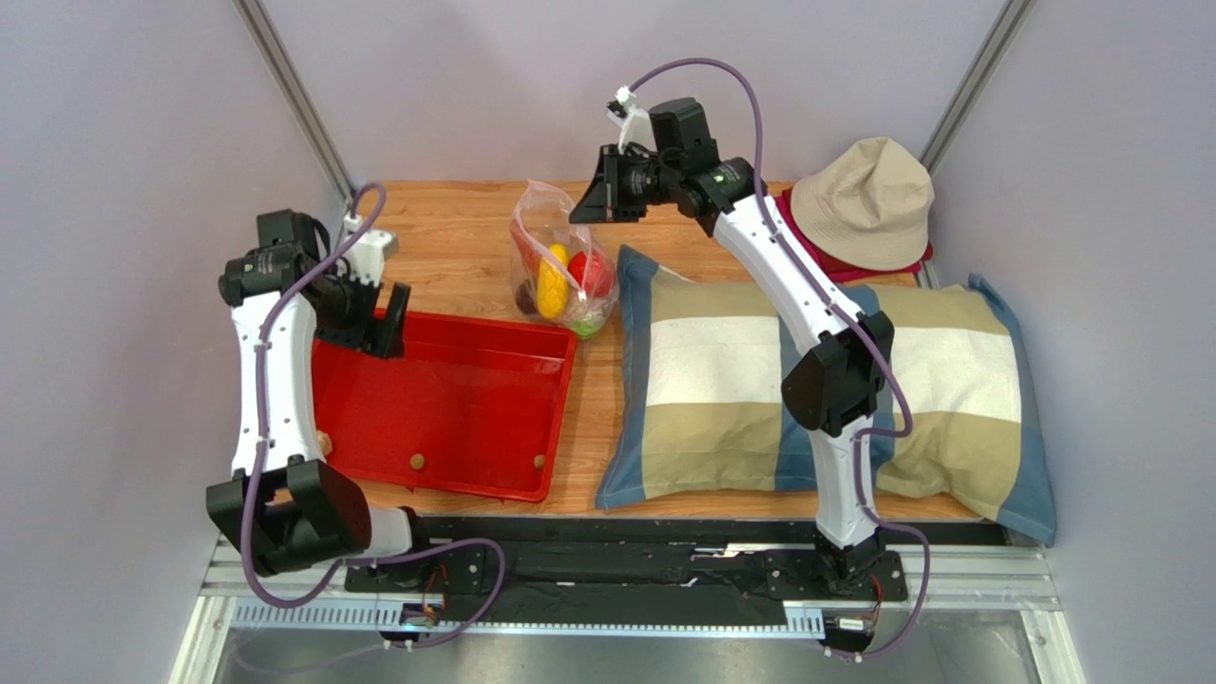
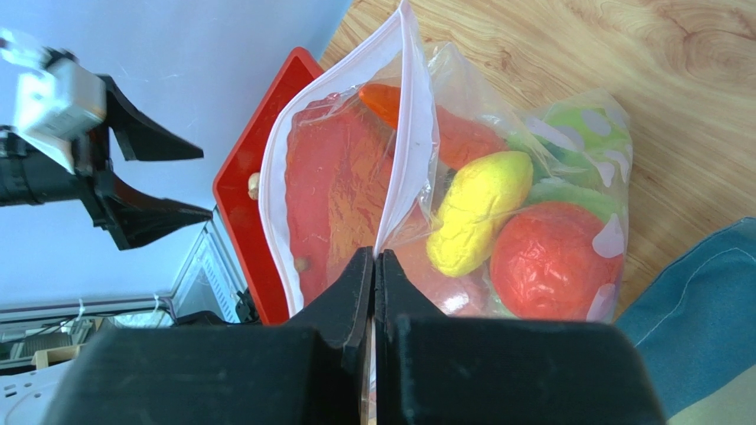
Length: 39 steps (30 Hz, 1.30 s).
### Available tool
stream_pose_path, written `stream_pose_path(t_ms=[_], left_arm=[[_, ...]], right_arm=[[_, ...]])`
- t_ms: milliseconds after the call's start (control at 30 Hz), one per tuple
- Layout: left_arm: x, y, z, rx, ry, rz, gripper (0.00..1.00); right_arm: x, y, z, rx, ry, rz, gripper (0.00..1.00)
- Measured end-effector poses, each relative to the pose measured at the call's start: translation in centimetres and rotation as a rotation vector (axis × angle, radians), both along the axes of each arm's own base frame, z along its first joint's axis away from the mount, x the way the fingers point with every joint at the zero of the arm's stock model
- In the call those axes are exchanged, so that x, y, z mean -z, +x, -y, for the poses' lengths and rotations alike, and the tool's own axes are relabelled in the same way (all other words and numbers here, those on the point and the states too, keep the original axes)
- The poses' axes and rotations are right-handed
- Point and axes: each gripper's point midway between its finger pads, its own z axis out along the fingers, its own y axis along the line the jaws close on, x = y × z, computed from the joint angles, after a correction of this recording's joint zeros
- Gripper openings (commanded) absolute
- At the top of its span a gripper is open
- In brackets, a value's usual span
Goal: Place the food in the zip-top bag and seal the zipper
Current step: Pick up the fake vegetable from the bin.
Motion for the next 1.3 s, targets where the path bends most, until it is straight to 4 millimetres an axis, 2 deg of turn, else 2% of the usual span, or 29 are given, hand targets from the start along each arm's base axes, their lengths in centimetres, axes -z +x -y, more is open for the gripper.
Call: stream_pose_path(t_ms=[100,300,500,800,1033,1300], left_arm=[[2.2,-2.5,-1.7,0.036,0.106,-0.124,0.88],[6.1,-5.9,-5.3,0.075,0.275,-0.345,0.79],[10.1,-9.0,-7.1,0.119,0.332,-0.583,0.72],[12.8,-10.0,-8.9,0.161,0.366,-0.772,0.66],[13.7,-10.5,-10.7,0.168,0.394,-0.821,0.74],[15.4,-10.2,-11.9,0.196,0.425,-0.849,0.75]], right_arm=[[0.6,0.0,0.2,-0.002,-0.011,-0.005,0.0],[1.1,-0.3,0.4,-0.003,-0.02,-0.023,0.0],[0.6,-0.6,0.7,-0.005,-0.021,-0.011,0.0],[0.1,-0.8,1.0,-0.002,-0.027,0.012,0.0],[-0.1,-0.8,1.4,0.004,-0.033,0.017,0.0],[0.1,-0.7,1.7,0.009,-0.038,0.011,0.0]])
